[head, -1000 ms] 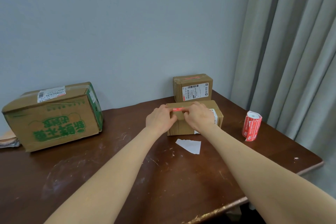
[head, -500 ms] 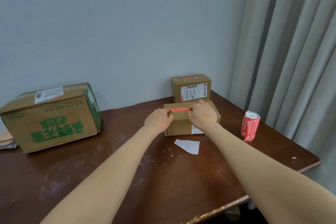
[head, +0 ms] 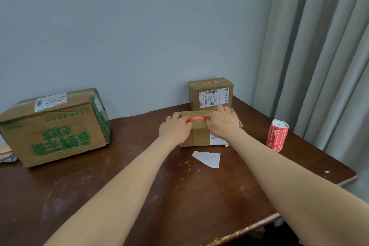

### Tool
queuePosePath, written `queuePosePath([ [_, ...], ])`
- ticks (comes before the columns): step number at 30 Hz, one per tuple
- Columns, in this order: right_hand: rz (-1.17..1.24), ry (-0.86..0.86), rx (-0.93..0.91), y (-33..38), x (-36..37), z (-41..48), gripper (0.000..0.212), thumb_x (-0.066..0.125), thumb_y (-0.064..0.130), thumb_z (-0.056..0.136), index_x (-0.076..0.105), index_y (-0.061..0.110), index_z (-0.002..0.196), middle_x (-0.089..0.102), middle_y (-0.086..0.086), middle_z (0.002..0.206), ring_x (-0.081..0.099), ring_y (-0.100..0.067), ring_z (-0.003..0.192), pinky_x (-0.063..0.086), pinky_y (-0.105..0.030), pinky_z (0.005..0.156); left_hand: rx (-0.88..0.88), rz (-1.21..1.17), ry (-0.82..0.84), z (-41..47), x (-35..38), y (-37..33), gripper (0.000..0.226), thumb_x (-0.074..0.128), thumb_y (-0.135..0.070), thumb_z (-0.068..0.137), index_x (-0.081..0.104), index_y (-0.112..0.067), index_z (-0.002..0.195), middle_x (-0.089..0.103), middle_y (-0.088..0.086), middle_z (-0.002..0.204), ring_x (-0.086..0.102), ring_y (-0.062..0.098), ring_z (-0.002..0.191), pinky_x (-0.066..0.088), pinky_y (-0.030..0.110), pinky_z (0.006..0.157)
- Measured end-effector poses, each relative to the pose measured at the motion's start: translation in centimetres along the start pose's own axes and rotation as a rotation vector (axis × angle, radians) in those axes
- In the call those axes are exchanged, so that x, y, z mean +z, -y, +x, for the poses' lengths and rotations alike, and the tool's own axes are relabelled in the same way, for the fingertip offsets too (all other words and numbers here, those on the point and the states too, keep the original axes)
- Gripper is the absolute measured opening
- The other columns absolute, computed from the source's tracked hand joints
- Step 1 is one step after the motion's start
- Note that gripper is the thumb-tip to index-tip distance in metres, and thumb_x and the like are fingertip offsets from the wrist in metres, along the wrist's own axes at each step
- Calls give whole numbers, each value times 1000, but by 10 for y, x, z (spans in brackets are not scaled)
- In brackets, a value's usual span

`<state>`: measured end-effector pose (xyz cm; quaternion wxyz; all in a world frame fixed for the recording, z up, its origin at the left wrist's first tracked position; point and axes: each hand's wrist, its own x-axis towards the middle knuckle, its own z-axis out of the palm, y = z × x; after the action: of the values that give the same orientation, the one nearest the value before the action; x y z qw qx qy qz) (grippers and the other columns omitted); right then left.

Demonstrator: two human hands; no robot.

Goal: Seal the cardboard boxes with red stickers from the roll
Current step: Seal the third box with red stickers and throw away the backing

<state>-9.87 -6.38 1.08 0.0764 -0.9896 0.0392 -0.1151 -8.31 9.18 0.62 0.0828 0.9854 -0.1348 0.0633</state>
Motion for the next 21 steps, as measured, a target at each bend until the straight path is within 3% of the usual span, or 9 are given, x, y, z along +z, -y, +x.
queuePosePath([
  [10,53,-12,17,-4,-2,3,38,34,29,99,65,23,120,46,-8,128,41,-28,119,35,-41,100,7,-39,-22,0,-1,3,47,28,-36,99,37,-26,145,30,-1,153,37,24,132,46,41,94],
  [17,84,21,36,-5,-3,0,39,33,27,99,62,24,125,45,-9,129,41,-29,119,35,-41,102,-13,-116,19,2,4,5,48,29,-38,100,35,-25,146,25,0,156,34,26,136,44,43,100],
  [21,123,-26,-13,-6,-8,-6,36,34,24,99,63,23,120,53,-8,119,47,-28,111,41,-40,96,14,-125,-74,-3,5,7,47,31,-37,101,31,-32,147,26,1,156,35,24,136,45,40,97],
])
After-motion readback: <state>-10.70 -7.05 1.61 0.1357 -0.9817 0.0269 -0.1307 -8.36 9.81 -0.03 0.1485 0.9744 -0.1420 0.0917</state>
